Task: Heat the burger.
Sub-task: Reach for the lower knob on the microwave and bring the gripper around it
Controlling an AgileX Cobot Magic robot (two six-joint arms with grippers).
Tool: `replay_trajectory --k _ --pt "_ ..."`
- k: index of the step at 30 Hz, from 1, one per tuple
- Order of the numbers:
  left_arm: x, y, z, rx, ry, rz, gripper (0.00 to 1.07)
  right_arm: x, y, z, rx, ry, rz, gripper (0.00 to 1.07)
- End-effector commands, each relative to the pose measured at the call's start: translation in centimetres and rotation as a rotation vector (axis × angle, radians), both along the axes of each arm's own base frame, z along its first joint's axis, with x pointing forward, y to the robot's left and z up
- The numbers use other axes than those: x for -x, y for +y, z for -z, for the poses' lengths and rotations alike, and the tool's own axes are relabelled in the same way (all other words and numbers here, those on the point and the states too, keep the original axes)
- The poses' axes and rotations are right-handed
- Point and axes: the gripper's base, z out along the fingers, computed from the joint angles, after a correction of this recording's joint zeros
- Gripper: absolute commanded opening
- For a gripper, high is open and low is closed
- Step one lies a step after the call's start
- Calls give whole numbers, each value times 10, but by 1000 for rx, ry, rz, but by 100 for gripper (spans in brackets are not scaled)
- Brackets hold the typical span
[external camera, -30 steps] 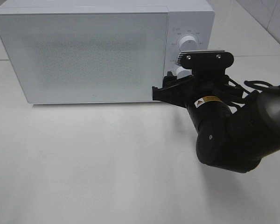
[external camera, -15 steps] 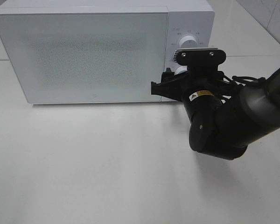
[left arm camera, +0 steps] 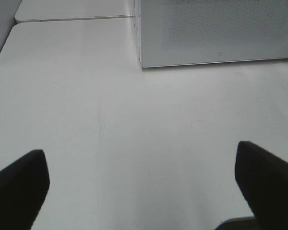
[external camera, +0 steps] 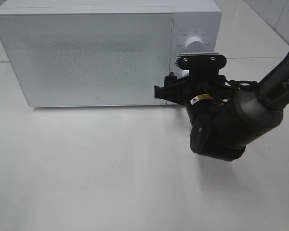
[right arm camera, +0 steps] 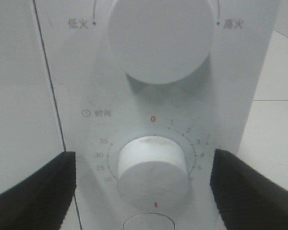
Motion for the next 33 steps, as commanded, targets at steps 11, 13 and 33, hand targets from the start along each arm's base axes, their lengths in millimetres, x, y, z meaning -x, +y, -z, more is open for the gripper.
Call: replay_trajectory --k 11,13,33 --pt "2 0 0 5 -30 -2 98 -7 0 -22 -6 -202 42 62" --pt "2 0 0 5 -29 -2 98 -7 0 -22 -6 -197 39 53" --pt "2 0 0 5 -29 -2 98 -7 2 -17 -56 -150 28 0"
